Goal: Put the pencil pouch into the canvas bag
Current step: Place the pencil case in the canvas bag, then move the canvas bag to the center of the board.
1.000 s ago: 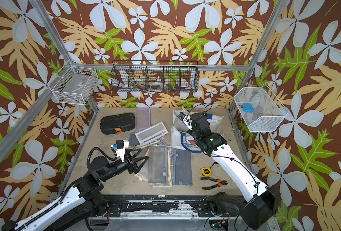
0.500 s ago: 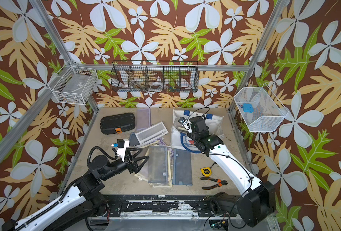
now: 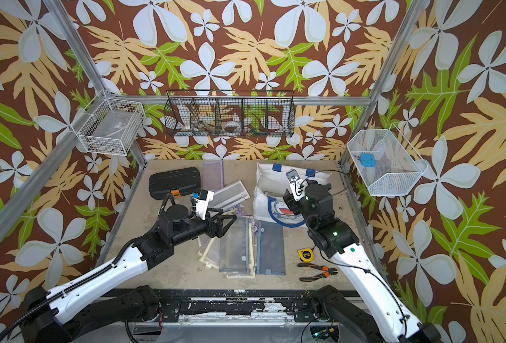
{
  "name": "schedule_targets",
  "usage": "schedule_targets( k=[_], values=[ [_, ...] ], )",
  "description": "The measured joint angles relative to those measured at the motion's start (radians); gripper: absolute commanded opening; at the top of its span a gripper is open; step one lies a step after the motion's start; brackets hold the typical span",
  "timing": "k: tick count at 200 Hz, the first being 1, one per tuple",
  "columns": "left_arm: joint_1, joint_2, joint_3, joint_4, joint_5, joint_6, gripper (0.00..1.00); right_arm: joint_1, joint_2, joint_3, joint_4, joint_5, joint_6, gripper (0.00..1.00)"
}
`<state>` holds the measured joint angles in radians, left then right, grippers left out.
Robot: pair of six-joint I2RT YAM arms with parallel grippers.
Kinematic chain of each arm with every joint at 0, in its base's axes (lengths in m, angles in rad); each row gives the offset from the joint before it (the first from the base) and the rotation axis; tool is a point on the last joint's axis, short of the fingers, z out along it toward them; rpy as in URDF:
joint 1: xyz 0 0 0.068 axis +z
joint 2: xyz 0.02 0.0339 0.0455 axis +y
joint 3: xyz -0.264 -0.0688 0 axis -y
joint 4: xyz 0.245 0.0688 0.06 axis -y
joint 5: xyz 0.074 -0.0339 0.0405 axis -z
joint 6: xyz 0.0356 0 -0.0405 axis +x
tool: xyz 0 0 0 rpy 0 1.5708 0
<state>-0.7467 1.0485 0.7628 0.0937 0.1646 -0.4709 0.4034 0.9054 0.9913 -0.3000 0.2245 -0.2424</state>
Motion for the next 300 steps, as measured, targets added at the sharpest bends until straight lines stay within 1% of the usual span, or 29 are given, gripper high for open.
schedule_targets(
  k=[27,55,75,88,99,117,138,159,180,220,256,277,300],
  values=[
    [0.000,0.031,-0.018,0.004,-0.008,-0.023,0.84,-0.003,-0.160,-0.126,0.004,-0.135,0.148,0.79],
    [0.000,0.017,-0.058,0.033,-0.011,-0.044,0.84,-0.003,-0.268,-0.396,0.069,-0.276,0.366,0.80],
    [0.000,-0.011,-0.076,0.058,-0.010,-0.053,0.84,-0.003,-0.284,-0.554,0.125,-0.325,0.502,0.82],
    [0.000,-0.035,-0.084,0.069,-0.010,-0.058,0.84,-0.003,-0.267,-0.614,0.183,-0.325,0.560,0.82],
    [0.000,-0.058,-0.090,0.071,-0.012,-0.059,0.84,-0.004,-0.223,-0.641,0.241,-0.313,0.590,0.82],
    [0.000,-0.094,-0.099,0.072,-0.025,-0.058,0.84,-0.010,-0.120,-0.650,0.344,-0.284,0.610,0.82],
    [0.001,-0.134,-0.113,0.074,-0.031,-0.058,0.84,-0.040,0.043,-0.642,0.463,-0.263,0.626,0.81],
    [0.003,-0.161,-0.119,0.073,-0.039,-0.058,0.83,-0.081,0.194,-0.608,0.547,-0.254,0.632,0.80],
    [0.005,-0.176,-0.120,0.072,-0.051,-0.058,0.83,-0.095,0.292,-0.550,0.616,-0.254,0.631,0.80],
    [0.006,-0.166,-0.097,0.038,-0.063,-0.057,0.83,-0.126,0.435,-0.425,0.699,-0.282,0.615,0.80],
    [0.009,-0.183,-0.096,-0.008,-0.087,-0.055,0.83,-0.175,0.529,-0.369,0.741,-0.308,0.601,0.79],
    [0.011,-0.193,-0.110,-0.023,-0.105,-0.055,0.83,-0.196,0.552,-0.349,0.749,-0.327,0.592,0.78],
    [0.012,-0.200,-0.125,-0.048,-0.119,-0.055,0.82,-0.204,0.542,-0.349,0.748,-0.349,0.579,0.78]
  ],
)
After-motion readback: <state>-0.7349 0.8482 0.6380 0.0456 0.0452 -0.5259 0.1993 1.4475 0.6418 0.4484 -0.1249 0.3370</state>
